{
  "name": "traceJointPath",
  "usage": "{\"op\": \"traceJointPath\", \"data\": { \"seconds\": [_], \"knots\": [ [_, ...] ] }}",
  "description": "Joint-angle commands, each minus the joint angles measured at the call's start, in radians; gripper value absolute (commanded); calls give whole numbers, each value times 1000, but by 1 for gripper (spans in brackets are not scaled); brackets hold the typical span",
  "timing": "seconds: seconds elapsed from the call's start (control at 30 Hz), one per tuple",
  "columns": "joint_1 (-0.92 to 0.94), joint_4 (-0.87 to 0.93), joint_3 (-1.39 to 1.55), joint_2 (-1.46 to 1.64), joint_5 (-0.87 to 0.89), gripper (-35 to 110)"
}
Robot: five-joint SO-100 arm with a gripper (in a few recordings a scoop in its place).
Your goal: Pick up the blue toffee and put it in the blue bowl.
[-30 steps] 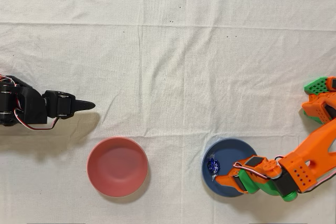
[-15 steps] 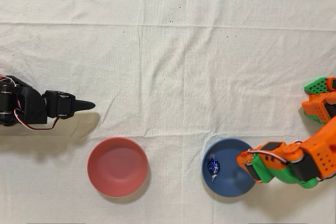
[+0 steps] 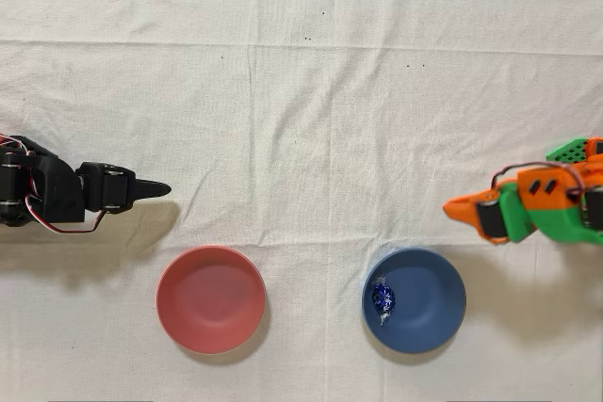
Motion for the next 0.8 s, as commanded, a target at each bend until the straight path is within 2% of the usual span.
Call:
{"op": "traceJointPath", "data": {
  "seconds": [0.0,0.13,0.3,0.77],
  "knots": [
    [71,-104,192,219,-58,0],
    [115,-175,387,376,-87,0],
    [140,-210,583,561,-26,0],
    [138,-242,897,890,74,0]
  ]
}}
